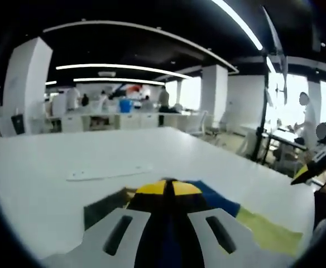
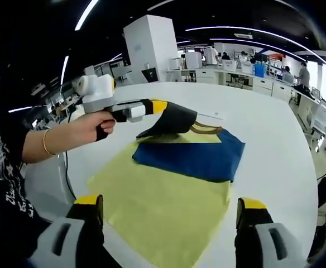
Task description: Fold the garment on the visible template until the final outline fits inside the template.
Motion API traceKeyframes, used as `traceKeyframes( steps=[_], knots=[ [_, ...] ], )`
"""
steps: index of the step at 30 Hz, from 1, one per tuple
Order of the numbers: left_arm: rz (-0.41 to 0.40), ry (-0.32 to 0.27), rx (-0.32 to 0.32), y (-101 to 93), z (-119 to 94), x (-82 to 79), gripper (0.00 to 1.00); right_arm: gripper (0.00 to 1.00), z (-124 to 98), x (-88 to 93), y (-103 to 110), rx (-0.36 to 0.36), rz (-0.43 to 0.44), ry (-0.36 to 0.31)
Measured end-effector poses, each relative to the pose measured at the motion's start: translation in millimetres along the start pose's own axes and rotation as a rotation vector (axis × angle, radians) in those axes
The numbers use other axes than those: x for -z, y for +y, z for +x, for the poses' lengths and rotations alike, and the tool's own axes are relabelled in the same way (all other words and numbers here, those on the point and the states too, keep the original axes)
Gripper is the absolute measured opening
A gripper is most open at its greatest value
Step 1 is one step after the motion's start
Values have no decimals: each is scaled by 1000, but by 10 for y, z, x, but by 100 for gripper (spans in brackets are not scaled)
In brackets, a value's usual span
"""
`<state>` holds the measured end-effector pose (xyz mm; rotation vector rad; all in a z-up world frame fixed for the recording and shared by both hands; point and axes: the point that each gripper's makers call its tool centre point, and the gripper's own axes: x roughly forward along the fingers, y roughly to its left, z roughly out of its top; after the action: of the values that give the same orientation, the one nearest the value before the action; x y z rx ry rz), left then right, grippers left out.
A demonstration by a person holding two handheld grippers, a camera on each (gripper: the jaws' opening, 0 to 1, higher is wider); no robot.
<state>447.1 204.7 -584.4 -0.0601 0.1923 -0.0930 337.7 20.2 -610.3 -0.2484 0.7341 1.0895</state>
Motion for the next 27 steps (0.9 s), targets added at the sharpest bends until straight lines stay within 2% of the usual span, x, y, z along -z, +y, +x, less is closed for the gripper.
traceKeyframes(
  steps=[6, 19, 22, 27],
  knots=[
    [3, 31, 37, -172, 53, 164, 0, 99, 7, 44, 1, -1, 6, 8],
    [46, 158, 126, -553, 139, 747, 0, 99, 6, 152, -38, 8, 27, 26],
    [-3, 203, 162, -663, 123, 893, 0, 99, -1, 178, -61, 13, 31, 30],
    [5, 257, 165, -686, 129, 1082, 0, 99, -1, 203, -65, 14, 33, 34]
  ],
)
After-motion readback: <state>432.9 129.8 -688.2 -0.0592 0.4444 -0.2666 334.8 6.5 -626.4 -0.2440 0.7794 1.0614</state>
